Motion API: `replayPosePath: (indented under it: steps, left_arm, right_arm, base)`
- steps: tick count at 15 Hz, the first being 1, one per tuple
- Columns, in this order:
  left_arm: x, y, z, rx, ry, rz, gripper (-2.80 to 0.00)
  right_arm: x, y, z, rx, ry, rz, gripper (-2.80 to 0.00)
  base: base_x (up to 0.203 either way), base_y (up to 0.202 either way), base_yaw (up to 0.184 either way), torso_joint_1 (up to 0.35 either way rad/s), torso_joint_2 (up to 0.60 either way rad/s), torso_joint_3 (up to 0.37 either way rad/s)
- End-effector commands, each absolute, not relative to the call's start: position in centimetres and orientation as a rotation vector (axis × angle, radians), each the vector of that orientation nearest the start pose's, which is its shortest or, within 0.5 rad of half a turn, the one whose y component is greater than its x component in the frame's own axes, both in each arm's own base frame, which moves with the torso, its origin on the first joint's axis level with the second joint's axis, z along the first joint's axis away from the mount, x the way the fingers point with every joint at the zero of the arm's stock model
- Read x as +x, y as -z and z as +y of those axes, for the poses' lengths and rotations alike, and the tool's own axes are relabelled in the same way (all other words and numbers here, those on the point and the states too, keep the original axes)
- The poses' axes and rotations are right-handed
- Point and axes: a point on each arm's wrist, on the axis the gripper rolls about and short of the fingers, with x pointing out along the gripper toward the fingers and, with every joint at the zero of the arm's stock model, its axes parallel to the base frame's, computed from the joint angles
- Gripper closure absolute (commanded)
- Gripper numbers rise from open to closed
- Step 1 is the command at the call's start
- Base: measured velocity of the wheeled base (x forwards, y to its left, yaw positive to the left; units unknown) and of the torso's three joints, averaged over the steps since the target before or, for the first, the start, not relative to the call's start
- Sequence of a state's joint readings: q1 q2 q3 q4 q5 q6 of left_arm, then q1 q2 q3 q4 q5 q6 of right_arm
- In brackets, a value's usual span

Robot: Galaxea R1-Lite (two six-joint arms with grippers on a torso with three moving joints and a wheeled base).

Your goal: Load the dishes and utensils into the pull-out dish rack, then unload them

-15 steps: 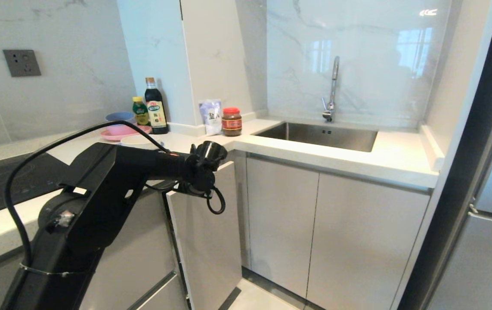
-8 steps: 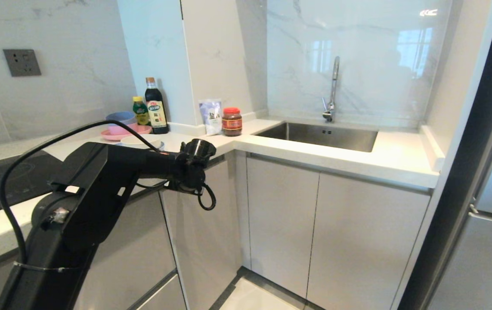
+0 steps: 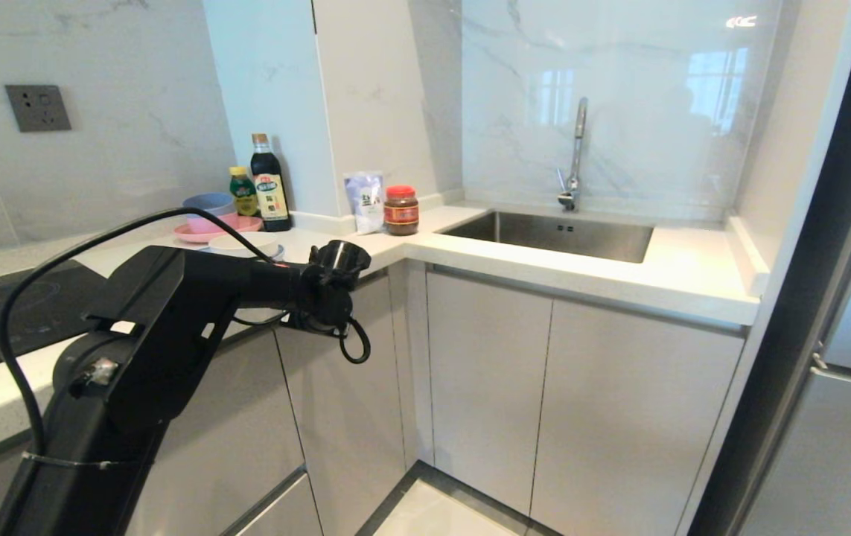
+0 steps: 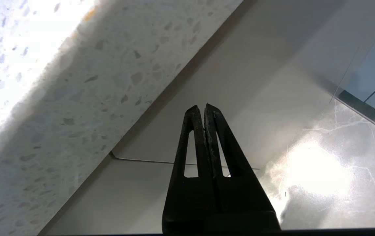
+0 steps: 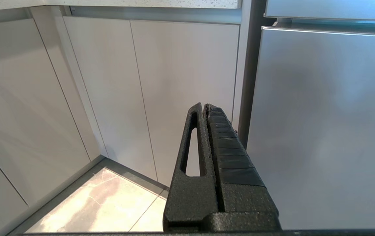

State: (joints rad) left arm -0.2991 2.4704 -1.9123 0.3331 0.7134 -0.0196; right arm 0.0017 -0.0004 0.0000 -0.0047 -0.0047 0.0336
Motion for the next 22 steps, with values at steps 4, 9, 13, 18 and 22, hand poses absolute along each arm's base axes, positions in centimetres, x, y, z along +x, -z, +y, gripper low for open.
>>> replayPosePath:
  steps: [4,9,13,18,22]
  left_arm:
    - [46.6,-8.1,-13.1,0.425,-0.392,0.786,0.0]
    - [45.3,-11.5,-14.2,0.378,-0.345,0.73,0.0]
    - [42.1,-17.1,-15.2,0.28,-0.228,0.657,0.0]
    - [36.9,-24.4,-14.4,0.176,-0.096,0.578,0.0]
    - [32.3,-29.3,-12.8,0.119,-0.045,0.487,0.0]
  right_arm:
    - [-2.3,-7.6,0.0,0.034,0.003,-0.009,0.0]
    - [-2.3,-7.6,0.0,0.034,0.001,-0.009,0.0]
    - [-2.3,-7.6,0.0,0.034,0.003,-0.009,0.0]
    - [-2.3,-7.6,0.0,0.034,0.004,-0.009,0.0]
    - [-2.3,-7.5,0.0,0.034,0.003,-0.008,0.0]
  base:
    - [0.0,0.0,0.0,0.0,0.0,0.0]
    - [0.0,0.0,0.0,0.0,0.0,0.0]
    - [0.0,0.0,0.0,0.0,0.0,0.0]
    - [0.0,0.0,0.0,0.0,0.0,0.0]
    - [0.0,0.0,0.0,0.0,0.0,0.0]
